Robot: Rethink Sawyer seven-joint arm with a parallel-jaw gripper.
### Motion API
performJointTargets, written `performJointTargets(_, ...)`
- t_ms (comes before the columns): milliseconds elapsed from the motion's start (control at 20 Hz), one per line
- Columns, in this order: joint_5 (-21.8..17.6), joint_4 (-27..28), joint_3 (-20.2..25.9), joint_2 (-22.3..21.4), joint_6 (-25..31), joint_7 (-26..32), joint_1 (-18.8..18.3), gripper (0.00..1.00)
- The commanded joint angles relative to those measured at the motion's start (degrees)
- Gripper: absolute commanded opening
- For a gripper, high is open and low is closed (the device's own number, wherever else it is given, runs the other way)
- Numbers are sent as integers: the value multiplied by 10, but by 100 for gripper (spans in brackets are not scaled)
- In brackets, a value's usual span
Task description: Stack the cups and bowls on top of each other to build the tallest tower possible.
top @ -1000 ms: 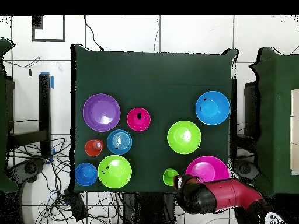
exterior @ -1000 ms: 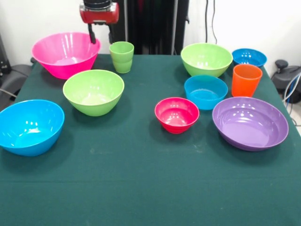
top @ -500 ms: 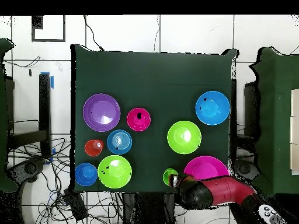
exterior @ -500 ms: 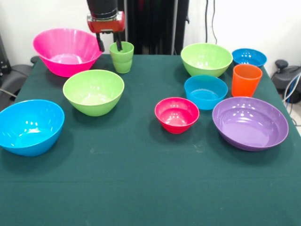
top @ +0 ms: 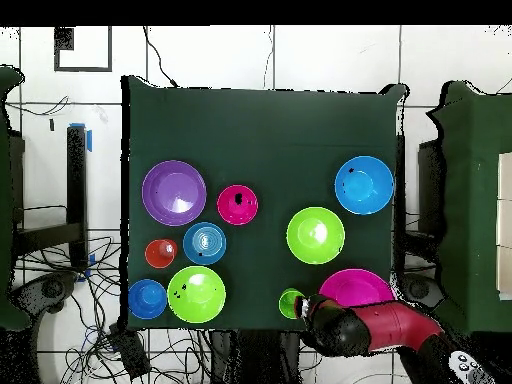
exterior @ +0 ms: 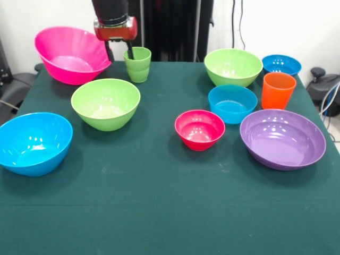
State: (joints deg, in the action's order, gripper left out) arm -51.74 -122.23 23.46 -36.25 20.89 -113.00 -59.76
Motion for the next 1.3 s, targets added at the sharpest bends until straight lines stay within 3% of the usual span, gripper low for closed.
performJointTargets(50,-15,17,35,-42,24,73,0,100)
performJointTargets(500,35,-34,63,-129,73,112,-21,100)
performJointTargets(650,42,-37,69,-139,89,120,-24,100)
performJointTargets(1050,41,-42,83,-137,100,116,-33,100)
performJointTargets(1300,14,-25,70,-95,78,76,-8,100)
